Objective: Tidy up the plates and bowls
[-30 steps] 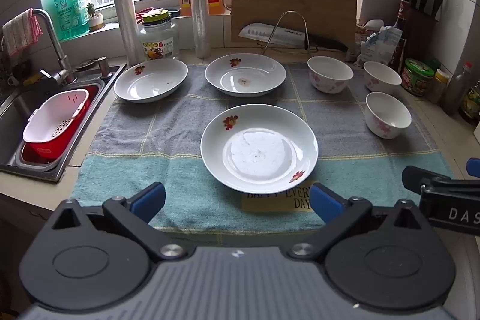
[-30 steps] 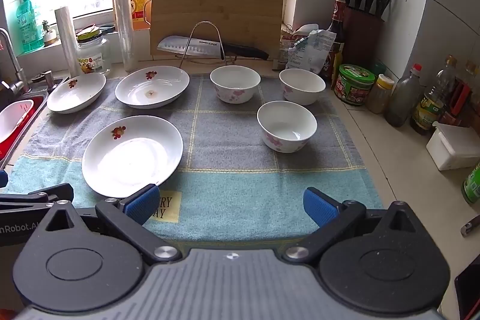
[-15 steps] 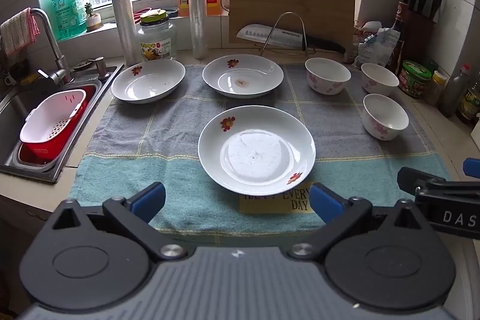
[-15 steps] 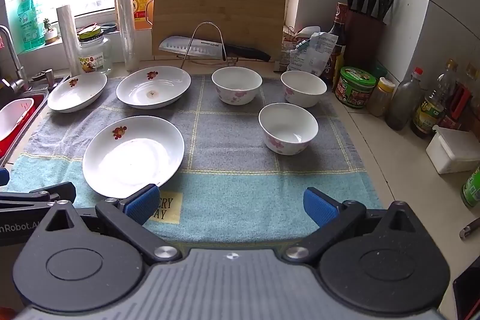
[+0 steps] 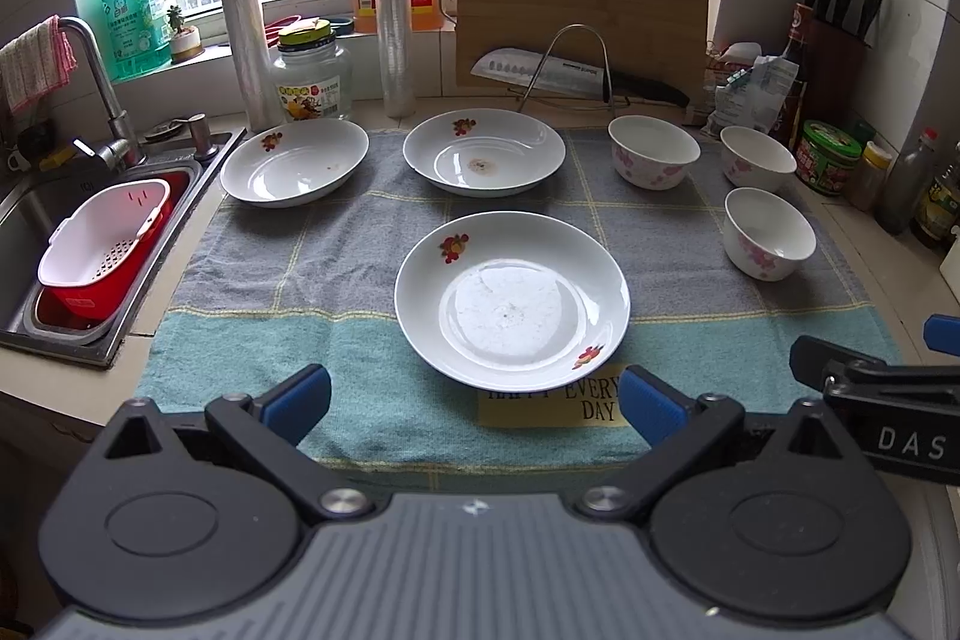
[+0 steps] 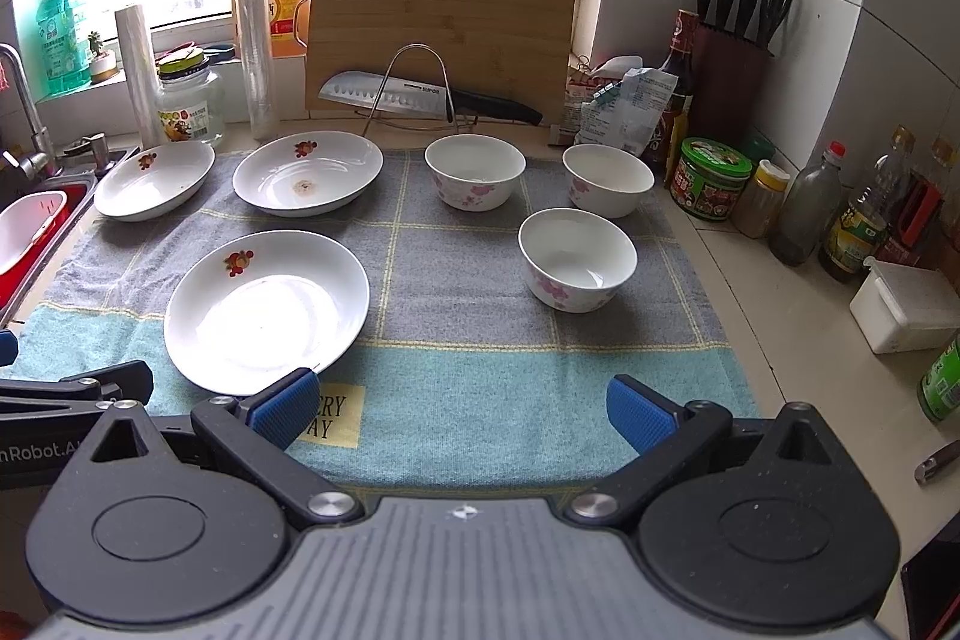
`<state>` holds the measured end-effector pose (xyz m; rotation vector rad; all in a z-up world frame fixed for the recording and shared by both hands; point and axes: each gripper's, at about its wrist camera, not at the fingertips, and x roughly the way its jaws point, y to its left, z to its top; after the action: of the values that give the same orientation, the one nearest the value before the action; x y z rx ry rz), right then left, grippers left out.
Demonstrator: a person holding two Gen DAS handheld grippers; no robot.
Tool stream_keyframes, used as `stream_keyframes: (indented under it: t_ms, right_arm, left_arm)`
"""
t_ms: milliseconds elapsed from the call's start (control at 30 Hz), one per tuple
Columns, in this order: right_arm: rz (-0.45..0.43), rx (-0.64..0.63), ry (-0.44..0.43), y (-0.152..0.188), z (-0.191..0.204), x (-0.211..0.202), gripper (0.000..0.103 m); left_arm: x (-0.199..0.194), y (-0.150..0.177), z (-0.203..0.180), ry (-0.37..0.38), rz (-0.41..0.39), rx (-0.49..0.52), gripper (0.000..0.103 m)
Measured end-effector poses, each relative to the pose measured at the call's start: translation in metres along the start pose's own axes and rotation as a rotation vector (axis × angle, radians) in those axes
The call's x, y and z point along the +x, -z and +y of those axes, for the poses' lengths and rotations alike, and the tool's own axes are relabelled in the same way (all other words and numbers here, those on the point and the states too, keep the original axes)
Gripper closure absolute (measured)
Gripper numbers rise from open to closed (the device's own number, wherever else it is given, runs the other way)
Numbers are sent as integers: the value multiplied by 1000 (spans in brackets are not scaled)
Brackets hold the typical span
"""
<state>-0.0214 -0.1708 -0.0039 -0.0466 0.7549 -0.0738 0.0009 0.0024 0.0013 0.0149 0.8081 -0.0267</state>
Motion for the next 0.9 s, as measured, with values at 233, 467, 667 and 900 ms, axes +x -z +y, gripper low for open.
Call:
stream_keyframes:
  t_ms: [233,467,667,900]
  right_arm:
    - [-9,-2,5,1,0,-2,0]
    - [-10,-5,8,1,1,-2,0]
    - [-11,-6,8,1,0,-2,0]
    - [-13,-9,8,0,1,-2,0]
  left_arm:
    - [-2,0,-1,3,-2,1,1]
    - [-3,-1,-2,0,-3,2,1]
    - [-4,-3,-3,-1,-3,4,1]
    - [-3,-5,-3,-5,-4,1,1]
